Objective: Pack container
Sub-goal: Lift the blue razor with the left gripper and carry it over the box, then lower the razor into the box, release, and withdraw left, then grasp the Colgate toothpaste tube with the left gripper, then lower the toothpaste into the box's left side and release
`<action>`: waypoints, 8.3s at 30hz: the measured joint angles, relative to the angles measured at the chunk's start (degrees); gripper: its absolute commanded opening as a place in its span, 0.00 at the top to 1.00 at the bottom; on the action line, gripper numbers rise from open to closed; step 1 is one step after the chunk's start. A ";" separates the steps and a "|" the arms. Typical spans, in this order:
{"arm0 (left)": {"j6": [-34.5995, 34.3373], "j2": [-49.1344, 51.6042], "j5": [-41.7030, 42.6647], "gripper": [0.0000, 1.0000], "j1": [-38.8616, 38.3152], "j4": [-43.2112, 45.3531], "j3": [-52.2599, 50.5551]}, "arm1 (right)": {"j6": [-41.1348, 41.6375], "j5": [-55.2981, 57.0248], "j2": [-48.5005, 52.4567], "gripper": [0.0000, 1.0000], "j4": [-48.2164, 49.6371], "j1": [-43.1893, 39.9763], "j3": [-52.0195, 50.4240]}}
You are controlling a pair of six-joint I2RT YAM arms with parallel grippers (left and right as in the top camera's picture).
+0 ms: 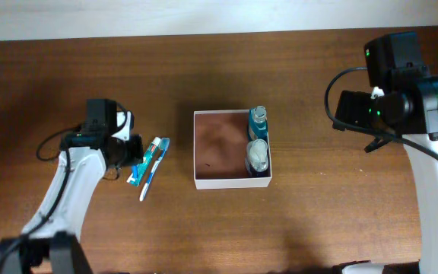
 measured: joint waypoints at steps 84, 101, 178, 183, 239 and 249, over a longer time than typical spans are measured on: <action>-26.12 19.56 -13.57 0.66 -33.97 -1.81 18.14 | 0.02 0.02 0.00 0.02 0.00 0.00 0.00; -21.64 16.04 -12.31 0.71 -33.97 -5.75 20.70 | -0.02 0.02 0.00 0.02 0.00 0.00 0.00; 10.84 28.79 -5.51 0.86 -8.02 -14.01 19.93 | -0.13 0.02 0.00 0.02 0.00 0.00 0.00; 9.86 28.39 -5.49 0.87 -8.02 -19.39 25.20 | -0.17 0.00 0.00 0.02 0.02 0.00 0.00; -29.09 25.40 -15.19 0.93 -32.70 -15.74 33.73 | -0.17 0.02 0.00 0.02 0.00 0.00 0.00; -29.44 25.42 -14.88 0.72 -32.72 -15.56 31.98 | -0.15 0.02 0.00 0.02 0.00 0.00 0.00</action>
